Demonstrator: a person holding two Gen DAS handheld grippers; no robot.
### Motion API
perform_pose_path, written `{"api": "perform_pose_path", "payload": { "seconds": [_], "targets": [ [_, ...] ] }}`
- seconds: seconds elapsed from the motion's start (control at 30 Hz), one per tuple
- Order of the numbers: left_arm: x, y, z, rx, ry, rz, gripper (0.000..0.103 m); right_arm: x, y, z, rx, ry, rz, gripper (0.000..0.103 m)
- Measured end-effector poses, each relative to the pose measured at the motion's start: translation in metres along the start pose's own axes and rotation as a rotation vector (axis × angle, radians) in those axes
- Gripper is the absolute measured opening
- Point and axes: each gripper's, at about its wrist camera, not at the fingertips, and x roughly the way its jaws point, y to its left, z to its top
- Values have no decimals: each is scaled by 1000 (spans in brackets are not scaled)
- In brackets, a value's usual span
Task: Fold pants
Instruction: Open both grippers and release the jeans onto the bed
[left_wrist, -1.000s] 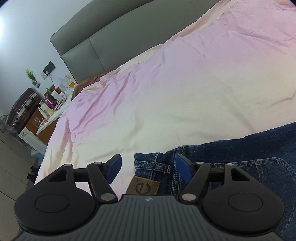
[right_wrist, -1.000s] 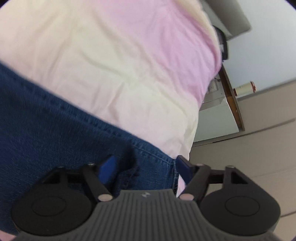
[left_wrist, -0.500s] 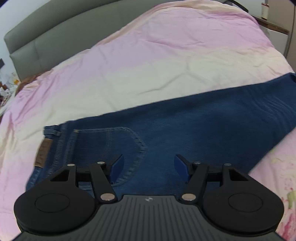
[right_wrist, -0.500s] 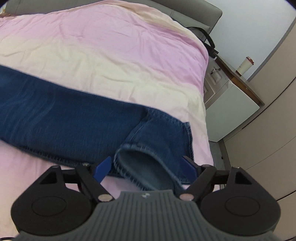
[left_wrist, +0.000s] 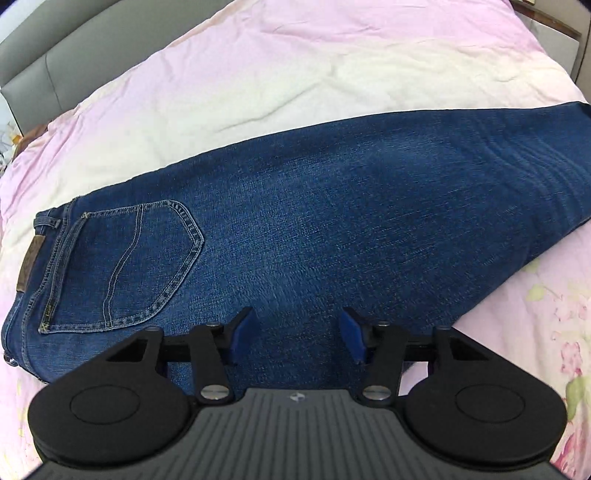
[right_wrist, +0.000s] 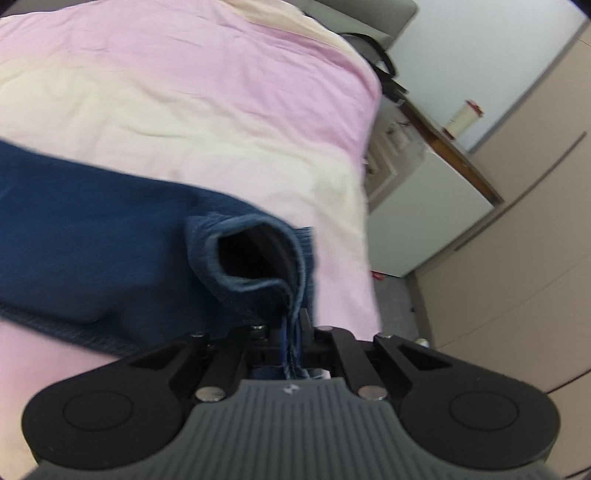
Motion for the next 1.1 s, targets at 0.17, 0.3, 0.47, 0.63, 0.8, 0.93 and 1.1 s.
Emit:
{"api": "perform_pose_path", "payload": {
  "seconds": [0.17, 0.3, 0.47, 0.63, 0.8, 0.93, 1.1],
  "targets": [
    [13, -3, 4, 14, 22, 16, 61, 54, -30, 17, 83, 52, -38, 0],
    [18, -3, 3, 8, 28, 21, 61, 94, -29, 23, 118, 110, -30, 0],
    [18, -3, 4, 9, 22, 25, 61, 109, -52, 17, 242, 131, -114, 18],
    [5, -4, -1, -5, -24, 28, 61, 78, -69, 3, 325, 78, -57, 25],
    [-22, -7, -11, 30, -112, 16, 61, 29, -50, -18, 367, 8, 86, 25],
    [-41, -12, -24, 70, -137, -40, 61, -8, 1, -30, 302, -17, 227, 25],
    [-55, -19, -49, 166, -148, -34, 61, -44, 85, -34, 251, -23, 449, 25]
  ]
}}
